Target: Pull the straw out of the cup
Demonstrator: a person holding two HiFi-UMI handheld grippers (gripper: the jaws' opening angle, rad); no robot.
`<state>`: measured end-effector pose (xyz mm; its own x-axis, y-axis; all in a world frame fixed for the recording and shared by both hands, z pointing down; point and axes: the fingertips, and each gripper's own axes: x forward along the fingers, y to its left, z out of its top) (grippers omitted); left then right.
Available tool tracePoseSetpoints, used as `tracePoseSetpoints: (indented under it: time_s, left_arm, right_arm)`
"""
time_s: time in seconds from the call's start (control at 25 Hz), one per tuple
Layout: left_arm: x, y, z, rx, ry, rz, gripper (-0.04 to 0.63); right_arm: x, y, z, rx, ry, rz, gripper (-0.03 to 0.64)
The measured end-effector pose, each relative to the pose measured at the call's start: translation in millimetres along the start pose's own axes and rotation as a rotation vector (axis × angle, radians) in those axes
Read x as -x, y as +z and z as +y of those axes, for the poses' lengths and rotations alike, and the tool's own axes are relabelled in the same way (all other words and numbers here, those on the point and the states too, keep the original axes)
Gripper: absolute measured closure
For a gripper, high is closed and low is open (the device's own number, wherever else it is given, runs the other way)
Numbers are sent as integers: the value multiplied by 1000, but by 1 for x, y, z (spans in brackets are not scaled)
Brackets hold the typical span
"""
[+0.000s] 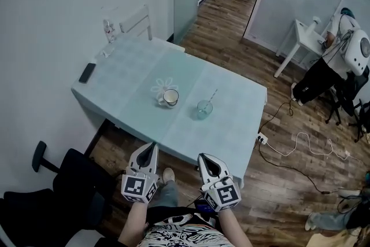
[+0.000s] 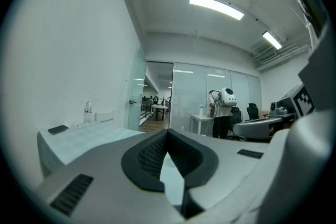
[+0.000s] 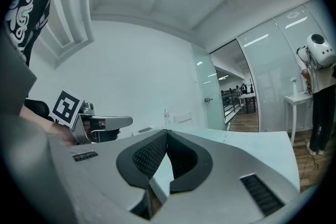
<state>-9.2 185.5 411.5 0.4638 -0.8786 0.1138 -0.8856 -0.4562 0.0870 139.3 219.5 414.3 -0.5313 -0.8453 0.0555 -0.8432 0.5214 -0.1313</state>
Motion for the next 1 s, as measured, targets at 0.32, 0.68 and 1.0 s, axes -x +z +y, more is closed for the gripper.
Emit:
tracePoseSetpoints:
  time_s: [0.32, 0.68, 1.0]
  left_arm:
    - [-71, 11, 67, 21, -4, 24, 597]
    - [-116, 11, 118, 54, -16, 40, 597]
    - [-132, 2, 140, 54, -38, 50, 597]
  right_arm:
    - [-97, 12, -24, 14, 13, 39, 620]
    - [-169, 9, -33, 35, 22, 86, 620]
    - [-192, 0, -39, 40, -15, 98, 620]
